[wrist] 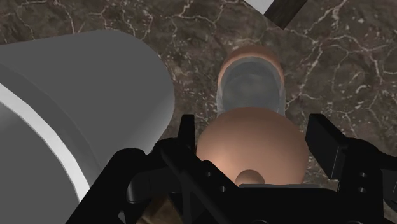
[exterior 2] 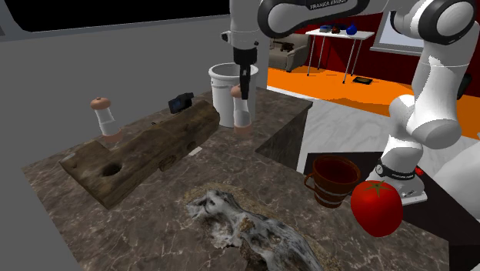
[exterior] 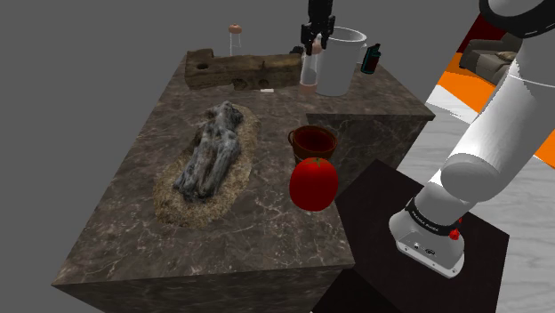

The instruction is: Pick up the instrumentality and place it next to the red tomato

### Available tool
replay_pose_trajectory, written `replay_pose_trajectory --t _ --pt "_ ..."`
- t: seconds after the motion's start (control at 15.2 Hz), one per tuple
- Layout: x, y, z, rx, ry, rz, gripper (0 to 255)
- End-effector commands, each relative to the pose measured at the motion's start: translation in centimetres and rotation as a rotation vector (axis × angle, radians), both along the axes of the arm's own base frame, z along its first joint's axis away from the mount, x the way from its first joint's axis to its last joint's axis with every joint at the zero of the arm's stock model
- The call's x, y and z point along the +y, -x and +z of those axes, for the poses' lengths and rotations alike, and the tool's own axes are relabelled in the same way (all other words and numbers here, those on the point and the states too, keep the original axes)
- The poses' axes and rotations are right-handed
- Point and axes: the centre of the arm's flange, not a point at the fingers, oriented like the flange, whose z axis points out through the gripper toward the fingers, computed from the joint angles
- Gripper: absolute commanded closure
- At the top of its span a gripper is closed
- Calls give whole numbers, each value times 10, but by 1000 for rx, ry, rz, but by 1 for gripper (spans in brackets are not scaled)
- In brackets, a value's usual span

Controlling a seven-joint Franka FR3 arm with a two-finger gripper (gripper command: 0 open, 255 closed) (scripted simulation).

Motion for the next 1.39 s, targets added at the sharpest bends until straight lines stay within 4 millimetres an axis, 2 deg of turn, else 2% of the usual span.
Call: replay_pose_trajectory --t 0.0,1.32 --pt "1 1 10 0 0 0 255" --pt "1 1 115 0 0 0 255"
